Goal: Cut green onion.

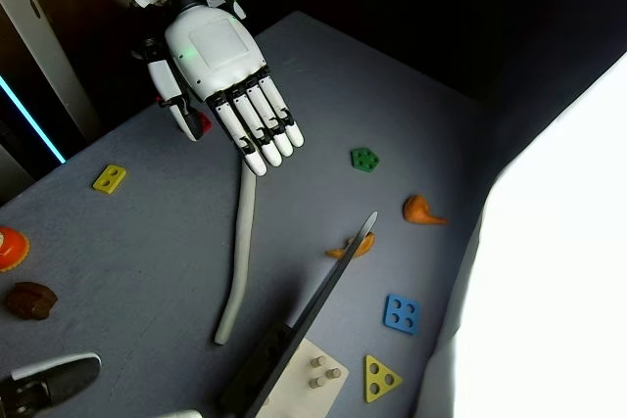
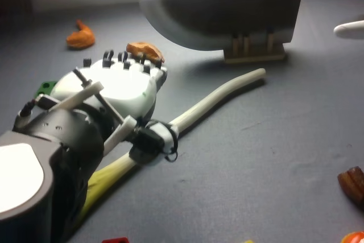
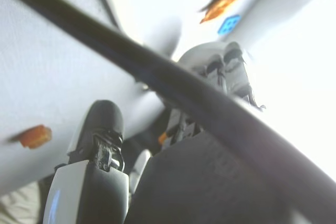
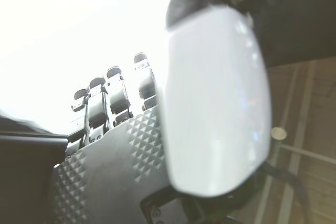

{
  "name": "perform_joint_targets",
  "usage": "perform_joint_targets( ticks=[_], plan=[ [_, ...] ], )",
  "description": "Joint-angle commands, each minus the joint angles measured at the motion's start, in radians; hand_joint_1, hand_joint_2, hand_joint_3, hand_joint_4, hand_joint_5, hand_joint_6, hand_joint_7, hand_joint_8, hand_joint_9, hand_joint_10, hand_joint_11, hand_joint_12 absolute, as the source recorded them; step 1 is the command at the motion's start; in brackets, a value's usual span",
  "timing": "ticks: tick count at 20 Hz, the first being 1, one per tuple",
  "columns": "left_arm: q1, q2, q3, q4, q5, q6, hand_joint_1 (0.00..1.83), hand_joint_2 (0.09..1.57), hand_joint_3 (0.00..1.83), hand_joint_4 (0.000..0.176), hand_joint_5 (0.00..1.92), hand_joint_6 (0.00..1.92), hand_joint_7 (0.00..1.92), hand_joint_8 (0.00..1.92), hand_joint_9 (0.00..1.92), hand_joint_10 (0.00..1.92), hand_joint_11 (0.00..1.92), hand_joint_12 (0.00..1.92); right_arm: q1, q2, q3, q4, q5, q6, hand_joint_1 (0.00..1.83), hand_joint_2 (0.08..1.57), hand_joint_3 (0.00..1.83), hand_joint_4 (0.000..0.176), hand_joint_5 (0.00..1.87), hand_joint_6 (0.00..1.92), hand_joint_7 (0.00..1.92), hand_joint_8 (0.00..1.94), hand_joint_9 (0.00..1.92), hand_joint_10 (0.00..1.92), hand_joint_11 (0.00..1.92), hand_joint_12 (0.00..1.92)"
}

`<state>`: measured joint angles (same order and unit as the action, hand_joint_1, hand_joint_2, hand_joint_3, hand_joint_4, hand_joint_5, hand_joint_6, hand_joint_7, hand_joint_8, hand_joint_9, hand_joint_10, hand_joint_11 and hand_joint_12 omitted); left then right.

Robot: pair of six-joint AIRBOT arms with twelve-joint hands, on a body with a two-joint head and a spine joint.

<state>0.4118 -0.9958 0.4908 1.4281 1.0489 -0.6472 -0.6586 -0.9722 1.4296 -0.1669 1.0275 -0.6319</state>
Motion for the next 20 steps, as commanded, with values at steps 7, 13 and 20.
perform_joint_targets(
  ticks=[7, 13, 20],
  plan=[
    [-0.030, -0.008, -0.040, 0.039, 0.100, 0.003, 0.37, 1.37, 0.00, 0.000, 0.10, 0.00, 0.08, 0.00, 0.08, 0.00, 0.00, 0.18, -0.028, 0.200, -0.285, 0.084, 0.071, -0.218, 0.03, 1.15, 0.00, 0.012, 0.12, 0.02, 0.21, 0.01, 0.14, 0.03, 0.00, 0.54],
    [-0.047, -0.006, -0.053, 0.042, 0.100, 0.003, 0.35, 1.36, 0.00, 0.000, 0.14, 0.01, 0.17, 0.00, 0.17, 0.01, 0.00, 0.45, -0.018, 0.286, -0.457, 0.083, -0.089, -0.405, 0.07, 1.18, 0.00, 0.000, 0.51, 0.21, 0.65, 0.12, 0.48, 0.59, 0.02, 1.58],
    [-0.052, 0.012, -0.054, 0.039, 0.085, 0.003, 0.15, 1.40, 0.00, 0.000, 1.00, 0.14, 0.83, 0.80, 0.62, 1.20, 0.32, 1.69, 0.041, 0.357, -0.603, 0.146, -0.095, -0.574, 0.00, 1.23, 0.00, 0.000, 1.03, 1.58, 1.20, 1.47, 1.07, 1.83, 0.79, 1.92]
  ],
)
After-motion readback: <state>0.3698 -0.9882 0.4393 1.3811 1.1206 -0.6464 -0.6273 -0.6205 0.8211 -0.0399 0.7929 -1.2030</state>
